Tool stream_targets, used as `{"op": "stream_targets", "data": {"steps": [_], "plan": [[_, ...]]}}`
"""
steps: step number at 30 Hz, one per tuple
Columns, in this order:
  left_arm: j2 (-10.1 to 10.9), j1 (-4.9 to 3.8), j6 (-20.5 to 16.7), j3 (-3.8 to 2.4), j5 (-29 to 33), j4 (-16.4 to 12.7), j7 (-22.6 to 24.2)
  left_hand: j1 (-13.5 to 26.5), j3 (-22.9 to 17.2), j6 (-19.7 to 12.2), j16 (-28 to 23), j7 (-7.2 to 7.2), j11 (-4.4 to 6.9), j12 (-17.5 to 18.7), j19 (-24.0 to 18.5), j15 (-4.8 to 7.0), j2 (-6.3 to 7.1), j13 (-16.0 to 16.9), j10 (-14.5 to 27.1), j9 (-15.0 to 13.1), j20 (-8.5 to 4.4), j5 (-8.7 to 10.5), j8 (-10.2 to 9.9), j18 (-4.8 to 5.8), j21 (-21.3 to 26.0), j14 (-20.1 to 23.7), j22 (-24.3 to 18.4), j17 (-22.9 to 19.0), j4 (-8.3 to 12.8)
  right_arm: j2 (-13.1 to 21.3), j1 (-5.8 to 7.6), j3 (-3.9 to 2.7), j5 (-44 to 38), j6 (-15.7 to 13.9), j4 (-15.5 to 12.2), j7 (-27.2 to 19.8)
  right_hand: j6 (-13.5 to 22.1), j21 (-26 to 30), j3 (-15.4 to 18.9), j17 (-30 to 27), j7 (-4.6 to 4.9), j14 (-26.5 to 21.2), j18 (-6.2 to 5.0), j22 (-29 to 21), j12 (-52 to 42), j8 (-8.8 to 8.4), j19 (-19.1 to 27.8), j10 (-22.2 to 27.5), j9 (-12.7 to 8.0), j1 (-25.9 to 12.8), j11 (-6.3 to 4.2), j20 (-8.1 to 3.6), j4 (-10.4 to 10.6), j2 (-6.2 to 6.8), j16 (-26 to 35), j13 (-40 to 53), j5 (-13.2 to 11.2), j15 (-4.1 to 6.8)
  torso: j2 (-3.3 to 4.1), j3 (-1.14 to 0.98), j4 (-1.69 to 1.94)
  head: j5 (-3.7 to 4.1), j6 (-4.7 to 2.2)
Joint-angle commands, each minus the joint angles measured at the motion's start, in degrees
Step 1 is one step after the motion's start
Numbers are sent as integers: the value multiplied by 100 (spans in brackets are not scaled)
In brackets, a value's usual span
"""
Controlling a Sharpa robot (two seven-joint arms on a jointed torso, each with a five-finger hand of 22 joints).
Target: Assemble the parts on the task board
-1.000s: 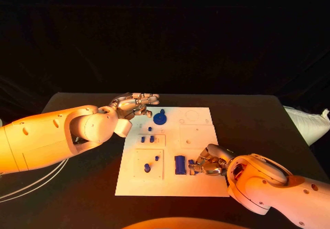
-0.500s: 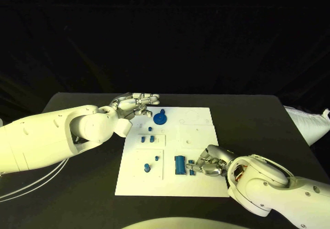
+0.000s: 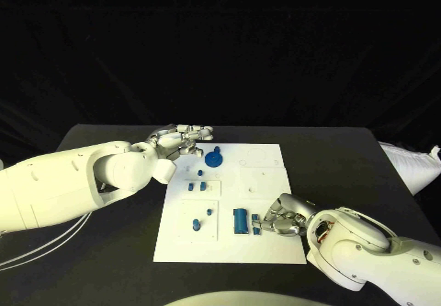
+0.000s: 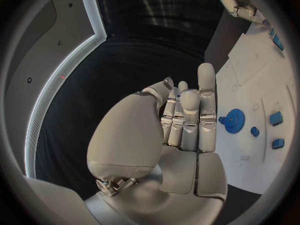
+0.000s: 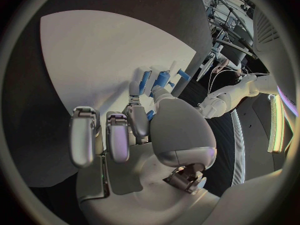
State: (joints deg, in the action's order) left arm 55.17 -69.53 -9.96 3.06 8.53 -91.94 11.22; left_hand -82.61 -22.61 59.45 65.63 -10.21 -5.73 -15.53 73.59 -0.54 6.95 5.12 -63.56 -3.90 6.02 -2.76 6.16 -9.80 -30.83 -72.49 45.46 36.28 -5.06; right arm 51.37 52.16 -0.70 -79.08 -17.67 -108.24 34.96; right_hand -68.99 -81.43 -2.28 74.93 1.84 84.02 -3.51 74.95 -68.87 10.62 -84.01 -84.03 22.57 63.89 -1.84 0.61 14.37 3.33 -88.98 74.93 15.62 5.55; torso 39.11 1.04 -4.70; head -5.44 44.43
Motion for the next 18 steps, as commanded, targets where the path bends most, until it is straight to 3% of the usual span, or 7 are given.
{"op": "stream_targets", "data": {"steps": [1, 4, 8, 15, 17, 18], "plan": [[-15, -2, 111, -3, -18, 4, 25, 52, -17, -32, -33, 8, 6, -34, -35, -18, 17, 7, 37, 3, 19, -31, 16, -56, 35, 39, -9, -5, 0, 18, -6, 1, -76, -57, 7, -67, 48, 1, 8, 1376, 14, 569, 60, 237, 11, 18, -138, -132, 18, 267, -43, -40, -142, -1, -6, 393, -138, 32, -2, 2, 0, 7, -8], [-22, -2, 109, -2, -18, 23, 45, 52, -17, -32, -33, 8, 6, -34, -35, -18, 17, 7, 37, 3, 19, -31, 16, -56, 35, 39, -9, -5, 0, 92, -6, 0, 126, -347, 16, -296, 206, 51, 87, 1319, 78, 555, 47, 172, 81, -78, -110, -105, -6, 365, 3, -24, -171, 5, 38, 363, -151, 1, -5, 2, 11, 14, -18], [-29, 6, 101, 0, -18, 72, 100, 59, -16, -36, -28, 7, 4, -41, -37, -20, 20, 7, 43, 3, 21, -30, 17, -56, 38, 40, -10, -2, 2, 255, 42, -10, 997, -644, 66, -1126, 627, 221, 217, 1164, 241, 518, 1, -58, 441, -336, -10, 34, -117, 460, 138, 48, -170, 60, 157, 189, -84, -105, -22, 10, 5, 16, -35], [-105, 70, 107, 4, 1, 312, 313, 142, 28, -35, -99, 10, 1, -84, -73, -33, 62, 11, 59, 0, 33, -28, 32, -52, 68, 136, -23, -165, -7, 443, 426, -19, 3602, -841, 531, -3014, 1015, 900, 344, 498, 427, 336, -183, -914, 1705, -563, 367, 556, -304, 946, 305, 211, -363, -51, 723, -487, -143, -252, -177, 44, -19, 1, -74], [-159, 107, 89, 4, 45, 420, 411, 211, 83, -35, -512, 33, 4, -139, -302, -54, 86, 17, 60, -2, 58, -30, 49, -45, 223, 623, -91, -781, -12, 430, 549, -20, 4332, -855, 764, -3493, 1090, 1342, 326, 61, 467, 199, -291, -1444, 2406, -602, 598, 849, -348, 1138, 336, 235, -465, -121, 1132, -887, -162, -274, -232, 57, -23, -11, -107], [-194, 127, 74, 4, 82, 484, 460, 221, 106, -40, -681, 34, -4, -170, -516, -65, 90, 18, 60, -1, 76, -34, 56, -42, 371, 872, -162, -863, 1, 404, 606, -20, 4659, -855, 901, -3711, 1112, 1542, 319, -125, 485, 149, -328, -1660, 2684, -613, 678, 949, -374, 1241, 342, 247, -525, -163, 1326, -1077, -210, -293, -260, 61, -21, -3, -118]]}}
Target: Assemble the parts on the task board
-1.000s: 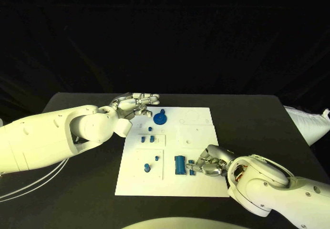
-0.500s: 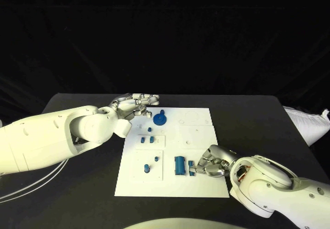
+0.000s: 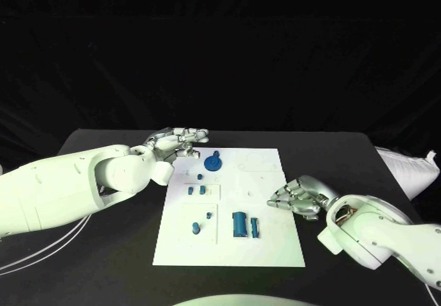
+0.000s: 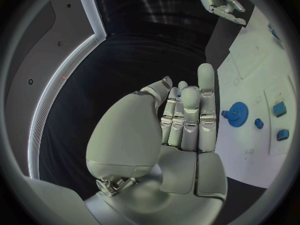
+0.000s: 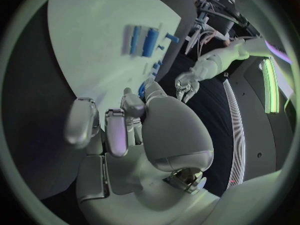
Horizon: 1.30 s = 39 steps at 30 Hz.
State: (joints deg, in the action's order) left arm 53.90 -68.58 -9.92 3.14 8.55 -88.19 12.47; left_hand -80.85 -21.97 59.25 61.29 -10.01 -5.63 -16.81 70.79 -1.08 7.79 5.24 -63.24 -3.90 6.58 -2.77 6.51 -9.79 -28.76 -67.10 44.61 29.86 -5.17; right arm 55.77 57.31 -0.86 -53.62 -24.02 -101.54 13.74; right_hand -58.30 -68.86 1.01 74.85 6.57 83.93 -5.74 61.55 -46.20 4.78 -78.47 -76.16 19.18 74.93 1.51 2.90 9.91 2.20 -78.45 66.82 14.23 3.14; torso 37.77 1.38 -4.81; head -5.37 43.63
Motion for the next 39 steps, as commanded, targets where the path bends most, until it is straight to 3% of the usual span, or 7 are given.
{"op": "stream_targets", "data": {"steps": [1, 15, 24, 25, 26, 32, 39], "plan": [[-107, 53, 49, -4, 120, 178, 384, 52, 60, -26, -420, 11, -18, -62, -429, -41, 5, 2, 37, 0, 37, -31, 25, -42, 307, 545, -150, -307, 24, -73, 142, -4, 2424, -218, 379, -1801, 40, 510, -14, -328, 20, 108, -144, -565, 743, -27, 207, 273, -57, 236, 10, 31, -141, -88, 493, -493, -135, -62, -168, 37, -10, -6, -45], [-840, 276, -390, -12, 609, 1379, 1091, 79, -131, 52, -3974, -29, -190, 764, -1804, -454, -71, -164, -123, 14, 561, -50, -173, -87, 2130, 896, -1719, -1989, 51, -1277, 358, -109, 4474, 430, 2729, -3525, 112, 4837, -861, -4267, 288, -2425, -429, -4189, 4066, -130, 2209, 1409, -599, 1086, 513, 644, -451, -151, 6017, -4330, -508, -716, -497, 76, -42, 131, -594], [-1309, 336, -640, -23, 668, 2009, 1359, 79, -159, 109, -4947, -50, -274, 1281, -2004, -618, -71, -173, -81, 11, 734, -24, -271, -82, 2500, 854, -2342, -2398, 113, -1823, 366, -178, 4628, 744, 3622, -3783, 42, 5755, -1578, -6020, 334, -1544, -484, -5040, 4249, -116, 1554, 1114, -1144, 794, 582, 740, -674, 48, 7380, -6086, -517, -753, -531, 33, -9, 141, -927], [-1242, 329, -430, -15, 522, 1923, 989, 2467, 559, -1732, -5272, 271, -10, 1681, -3513, -380, -276, -524, 1831, 390, 315, 277, -651, 293, 2876, 2617, -2958, -2561, 517, -1758, 366, -172, 4356, 340, 3501, -3385, 1810, 6074, -1099, -6407, 36, -3671, -138, -5347, 4620, -478, 3502, 3098, -1355, -1658, 372, 447, -991, -220, 7845, -6208, -788, -314, -515, 60, -34, 136, -808], [-1240, 333, -451, -17, 513, 1908, 995, 2619, 594, -1815, -5312, 288, -11, 1681, -3619, -382, -297, -524, 1954, 390, 288, 277, -651, 293, 2876, 2721, -3010, -2580, 517, -1752, 365, -170, 4365, 319, 3480, -3394, 1896, 6110, -1101, -6466, 19, -3749, -138, -5385, 4620, -478, 3568, 3188, -1382, -1833, 350, 420, -991, -220, 7845, -6253, -798, -314, -518, 56, -24, 144, -810], [-1203, 391, -792, -51, 356, 1669, 1079, 3780, 931, -2684, -5486, 434, 108, 1681, -4349, 108, -779, -524, 2877, 390, 91, 277, -651, 359, 2876, 3563, -3319, -2986, 517, -1658, 353, -132, 4511, -22, 3140, -3534, 2720, 6274, -898, -6688, -121, -4718, -43, -5551, 4620, -478, 4468, 4119, -1498, -3028, -151, 268, -991, -220, 7845, -6682, -935, -314, -565, -10, 147, 277, -849], [-1097, 561, -1784, -151, -101, 972, 1326, 4838, 1240, -3481, -5648, 575, 563, 1681, -5020, 108, -779, -524, 3726, 390, -95, 277, -651, 481, 2876, 4337, -3600, -2986, 517, -1387, 320, -24, 4930, -1001, 2164, -3938, 3484, 6424, -702, -6884, -254, -5621, 82, -5699, 4620, -478, 5297, 4978, -1918, -4123, -151, 130, -991, -220, 7845, -6682, -1423, -314, -648, -124, 444, 508, -917]]}}
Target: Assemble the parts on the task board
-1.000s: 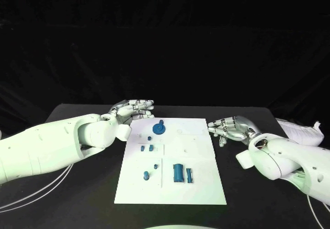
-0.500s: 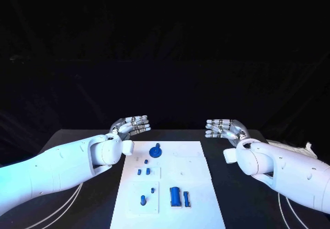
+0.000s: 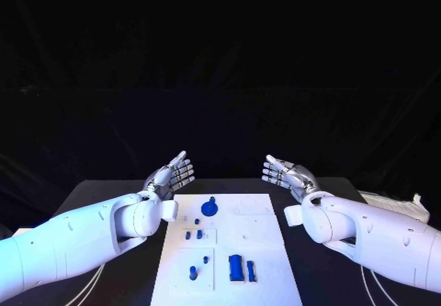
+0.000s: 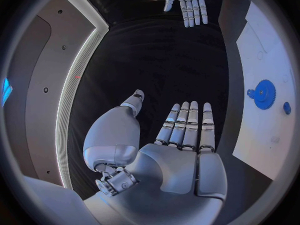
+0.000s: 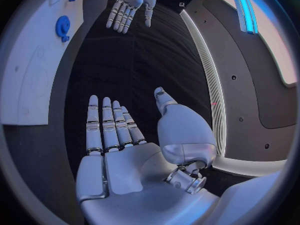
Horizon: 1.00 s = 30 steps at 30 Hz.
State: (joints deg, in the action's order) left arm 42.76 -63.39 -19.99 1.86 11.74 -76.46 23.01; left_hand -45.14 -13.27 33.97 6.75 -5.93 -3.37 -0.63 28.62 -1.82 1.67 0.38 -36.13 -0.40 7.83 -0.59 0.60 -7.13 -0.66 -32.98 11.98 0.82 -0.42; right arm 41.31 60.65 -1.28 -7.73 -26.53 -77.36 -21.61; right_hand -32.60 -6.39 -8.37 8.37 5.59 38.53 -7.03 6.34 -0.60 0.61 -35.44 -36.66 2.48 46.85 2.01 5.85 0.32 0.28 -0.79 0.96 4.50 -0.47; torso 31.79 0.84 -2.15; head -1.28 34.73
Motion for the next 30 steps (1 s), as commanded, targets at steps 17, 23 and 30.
{"op": "stream_targets", "data": {"steps": [17, 23, 30], "plan": [[193, 323, -2413, -186, -1174, -1349, 679, 2941, 866, -2212, -675, 593, 337, 63, -1858, 182, -167, -38, 2356, 40, -783, 59, -60, 713, 66, 2151, -781, -82, 42, 338, -49, 128, 773, -1759, -1259, -819, 2124, 639, 837, -837, -559, -2511, 703, -634, 60, -61, 2308, 2391, -248, -3053, -201, -585, -32, -28, 79, -96, -450, 47, -61, -84, 215, 128, -35], [193, 323, -2413, -186, -1174, -1349, 679, 3296, 1327, -2481, -675, 593, 337, 63, -2086, 182, -167, -38, 2640, 40, -783, 59, -60, 713, 66, 2408, -1198, -82, 42, 338, -49, 128, 773, -1759, -1259, -819, 2380, 639, 837, -837, -559, -2814, 703, -634, 60, -61, 2588, 2675, -248, -3419, -201, -585, -32, -28, 79, -96, -450, 47, -61, -84, 215, 128, -35], [193, 323, -2413, -186, -1174, -1349, 679, 3595, 1327, -2708, -675, 593, 337, 63, -2270, 182, -167, -38, 2879, 40, -783, 59, -60, 713, 66, 2630, -1198, -82, 42, 338, -49, 128, 773, -1759, -1259, -819, 2597, 639, 837, -837, -559, -3071, 703, -634, 60, -61, 2823, 2920, -248, -3727, -201, -585, -32, -28, 79, -96, -450, 47, -61, -84, 215, 128, -35]]}}
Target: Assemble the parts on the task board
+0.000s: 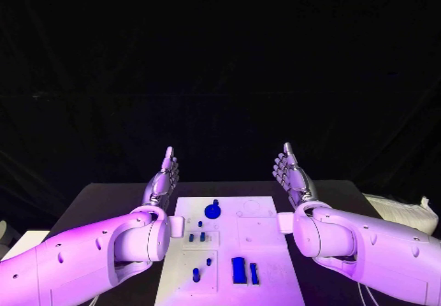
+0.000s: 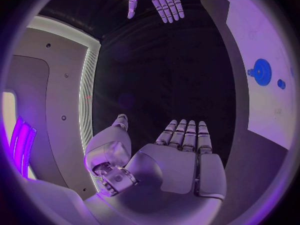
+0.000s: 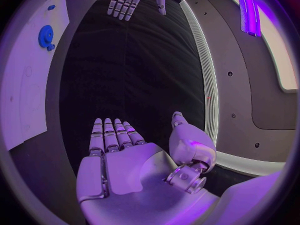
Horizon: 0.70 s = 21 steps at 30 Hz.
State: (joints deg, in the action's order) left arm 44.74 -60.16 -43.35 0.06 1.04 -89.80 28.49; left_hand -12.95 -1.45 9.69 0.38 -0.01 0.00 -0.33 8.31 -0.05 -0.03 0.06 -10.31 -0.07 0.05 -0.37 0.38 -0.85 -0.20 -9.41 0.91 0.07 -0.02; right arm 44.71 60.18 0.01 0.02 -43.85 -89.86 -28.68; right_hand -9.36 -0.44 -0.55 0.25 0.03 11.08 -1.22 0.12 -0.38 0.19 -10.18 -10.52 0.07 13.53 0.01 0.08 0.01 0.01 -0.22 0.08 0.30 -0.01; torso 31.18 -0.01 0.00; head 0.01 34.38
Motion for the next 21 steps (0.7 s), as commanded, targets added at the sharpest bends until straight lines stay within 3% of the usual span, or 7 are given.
{"op": "stream_targets", "data": {"steps": [1, 9, 10, 11, 12, 13, 21], "plan": [[-5, 0, -77, -6, -104, -15, 130, 412, 145, -307, -38, 1, 0, 33, -268, 5, 3, -6, 327, 7, -5, 37, -38, 85, 20, 302, -91, -7, 2, -2, -2, -1, -2, -27, -10, -111, 300, 44, 55, -25, -3, -358, 122, -12, 38, -19, 327, 333, -7, -433, -1, -8, -1, -1, 22, -8, -30, 1, 0, 1, 0, -1, 0], [-5, 0, -77, -6, -104, -15, 130, 644, 145, -476, -38, 1, 0, 33, -410, 5, 3, -6, 506, 7, -5, 37, -38, 85, 20, 464, -91, -7, 2, -2, -2, -1, -2, -27, -10, -111, 468, 44, 55, -25, -3, -559, 122, -12, 38, -19, 508, 529, -7, -673, -1, -8, -1, -1, 22, -8, -30, 1, 0, 1, 0, -1, 0], [-5, 0, -77, -6, -104, -15, 130, 703, 145, -532, -38, 1, 0, 33, -831, 5, 3, -6, 563, 7, -5, 37, -38, 85, 20, 515, -91, -7, 2, -2, -2, -1, -2, -27, -10, -111, 501, 44, 55, -25, -3, -605, 122, -12, 38, -19, 551, 570, -7, -729, -1, -8, -1, -1, 22, -8, -30, 1, 0, 1, 0, -1, 0], [-5, 0, -77, -6, -104, -15, 130, 805, 145, -969, -38, 1, 0, 33, -831, 5, 3, -6, 1031, 7, -5, 37, -38, 85, 20, 941, -91, -7, 2, -2, -2, -1, -2, -27, -10, -111, 936, 44, 55, -25, -3, -691, 122, -12, 38, -19, 1018, 1052, -7, -845, -1, -8, -1, -1, 22, -8, -30, 1, 0, 1, 0, -1, 0], [-5, 0, -77, -6, -104, -15, 130, 891, 145, -969, -38, 1, 0, 33, -831, 5, 3, -6, 1031, 7, -5, 37, -38, 85, 20, 941, -91, -7, 2, -2, -2, -1, -2, -27, -10, -111, 936, 44, 55, -25, -3, -1108, 122, -12, 38, -19, 1018, 1052, -7, -933, -1, -8, -1, -1, 22, -8, -30, 1, 0, 1, 0, -1, 0], [-5, 0, -77, -6, -104, -15, 130, 1295, 145, -969, -38, 1, 0, 33, -831, 5, 3, -6, 1031, 7, -5, 37, -38, 85, 20, 941, -91, -7, 2, -2, -2, -1, -2, -27, -10, -111, 936, 44, 55, -25, -3, -1108, 122, -12, 38, -19, 1018, 1052, -7, -1353, -1, -8, -1, -1, 22, -8, -30, 1, 0, 1, 0, -1, 0], [-5, 0, -77, -6, -104, -15, 130, 1295, 145, -969, -38, 1, 0, 33, -831, 5, 3, -6, 1031, 7, -5, 37, -38, 85, 20, 941, -91, -7, 2, -2, -2, -1, -2, -27, -10, -111, 936, 44, 55, -25, -3, -1108, 122, -12, 38, -19, 1018, 1052, -7, -1353, -1, -8, -1, -1, 22, -8, -30, 1, 0, 1, 0, -1, 0]]}}
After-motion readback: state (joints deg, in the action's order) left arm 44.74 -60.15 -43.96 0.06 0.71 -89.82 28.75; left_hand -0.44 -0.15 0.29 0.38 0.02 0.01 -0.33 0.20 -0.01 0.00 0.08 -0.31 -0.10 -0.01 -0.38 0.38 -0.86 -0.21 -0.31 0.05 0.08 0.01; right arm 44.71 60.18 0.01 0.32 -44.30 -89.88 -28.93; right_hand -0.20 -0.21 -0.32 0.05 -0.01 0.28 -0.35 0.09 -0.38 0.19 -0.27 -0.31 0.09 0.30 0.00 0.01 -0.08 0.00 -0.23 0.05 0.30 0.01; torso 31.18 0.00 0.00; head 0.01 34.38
